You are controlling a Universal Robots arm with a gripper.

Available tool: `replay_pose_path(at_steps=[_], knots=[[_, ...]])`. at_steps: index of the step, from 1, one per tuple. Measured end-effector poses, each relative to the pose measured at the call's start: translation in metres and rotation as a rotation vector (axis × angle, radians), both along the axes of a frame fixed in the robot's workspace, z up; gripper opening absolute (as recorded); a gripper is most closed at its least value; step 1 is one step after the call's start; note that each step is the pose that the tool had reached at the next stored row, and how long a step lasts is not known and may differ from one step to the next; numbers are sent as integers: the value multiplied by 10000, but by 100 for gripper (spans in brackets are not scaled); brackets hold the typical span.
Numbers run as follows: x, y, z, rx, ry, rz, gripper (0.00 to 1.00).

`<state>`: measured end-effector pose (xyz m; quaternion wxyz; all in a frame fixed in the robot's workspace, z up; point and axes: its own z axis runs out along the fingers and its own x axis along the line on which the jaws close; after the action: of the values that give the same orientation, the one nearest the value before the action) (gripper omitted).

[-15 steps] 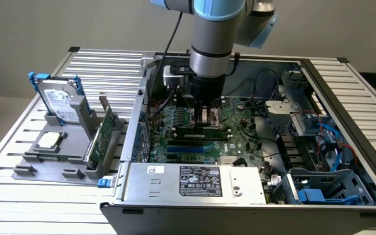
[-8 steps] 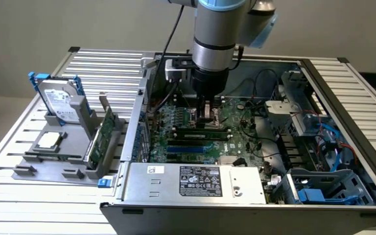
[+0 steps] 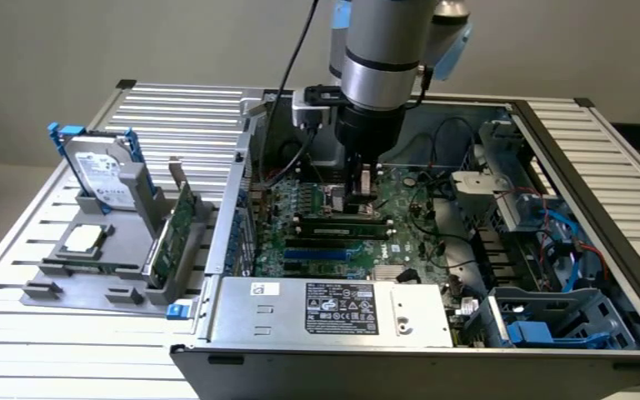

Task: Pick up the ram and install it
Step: 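Press down the ram until it locks into place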

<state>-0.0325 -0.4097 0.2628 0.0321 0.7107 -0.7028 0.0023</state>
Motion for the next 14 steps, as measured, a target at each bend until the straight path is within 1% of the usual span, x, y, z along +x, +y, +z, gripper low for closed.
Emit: replay_pose_path(at_steps=[3,4,14], knots=[[39,-49,49,0,26,0,11],[42,-55,49,1,30,-3,11],[42,-55,49,2,30,-3,11]])
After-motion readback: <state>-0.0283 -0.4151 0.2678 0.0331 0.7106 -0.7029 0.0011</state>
